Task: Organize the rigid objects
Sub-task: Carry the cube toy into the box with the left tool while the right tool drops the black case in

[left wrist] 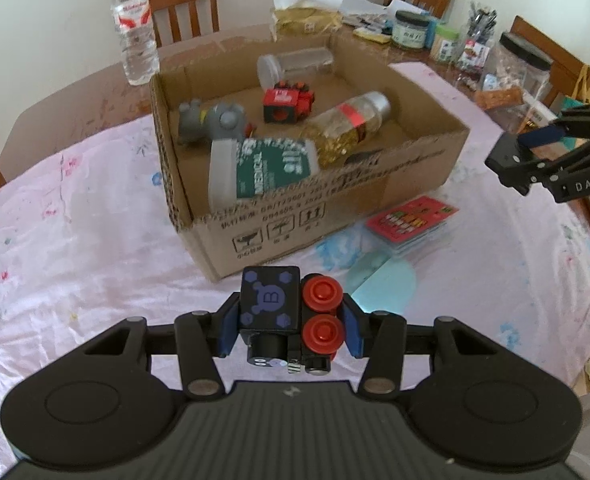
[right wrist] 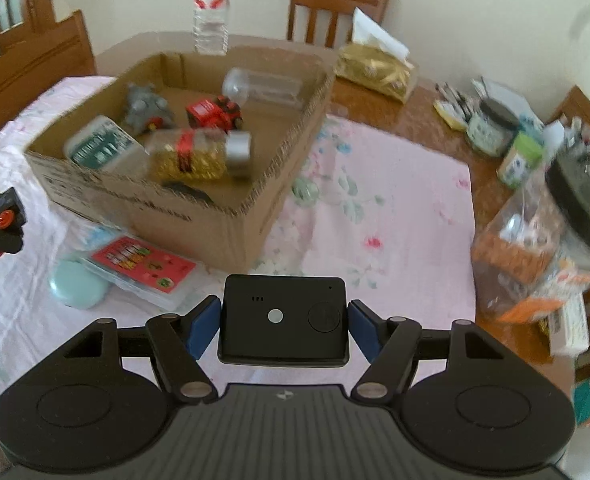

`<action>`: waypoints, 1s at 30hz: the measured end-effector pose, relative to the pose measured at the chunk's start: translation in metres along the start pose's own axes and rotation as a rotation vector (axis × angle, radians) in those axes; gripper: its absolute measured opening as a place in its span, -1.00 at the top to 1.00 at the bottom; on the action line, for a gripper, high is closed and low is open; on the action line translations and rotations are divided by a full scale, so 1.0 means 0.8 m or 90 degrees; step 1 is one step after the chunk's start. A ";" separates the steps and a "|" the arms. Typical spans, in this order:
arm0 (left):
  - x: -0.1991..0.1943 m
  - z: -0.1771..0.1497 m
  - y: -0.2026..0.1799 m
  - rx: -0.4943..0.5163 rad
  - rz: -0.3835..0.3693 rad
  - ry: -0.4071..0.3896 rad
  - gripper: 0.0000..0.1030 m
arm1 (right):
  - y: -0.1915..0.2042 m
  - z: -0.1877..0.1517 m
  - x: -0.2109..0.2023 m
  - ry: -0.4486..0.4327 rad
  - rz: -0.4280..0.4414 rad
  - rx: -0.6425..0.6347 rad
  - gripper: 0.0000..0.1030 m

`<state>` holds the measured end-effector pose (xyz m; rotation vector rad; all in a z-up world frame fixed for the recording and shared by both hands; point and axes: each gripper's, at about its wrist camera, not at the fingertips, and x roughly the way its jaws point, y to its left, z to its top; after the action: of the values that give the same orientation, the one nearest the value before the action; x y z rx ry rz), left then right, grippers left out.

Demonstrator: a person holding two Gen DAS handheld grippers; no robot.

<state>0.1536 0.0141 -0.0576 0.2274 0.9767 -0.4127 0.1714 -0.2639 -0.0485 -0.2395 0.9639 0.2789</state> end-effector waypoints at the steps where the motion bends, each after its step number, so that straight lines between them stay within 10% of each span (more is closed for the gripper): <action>1: -0.004 0.003 -0.001 0.002 -0.001 -0.003 0.04 | 0.000 0.006 -0.006 -0.006 0.006 -0.006 -0.43; 24: -0.032 0.070 0.016 -0.029 0.049 -0.076 0.04 | 0.013 0.175 0.101 -0.031 0.088 -0.049 -0.44; 30: -0.025 0.094 0.026 -0.030 0.055 -0.080 0.04 | 0.007 0.173 0.084 -0.069 0.084 -0.027 -1.00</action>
<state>0.2092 0.0096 0.0004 0.1980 0.8497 -0.3209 0.3126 -0.2052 -0.0291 -0.1983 0.8687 0.4290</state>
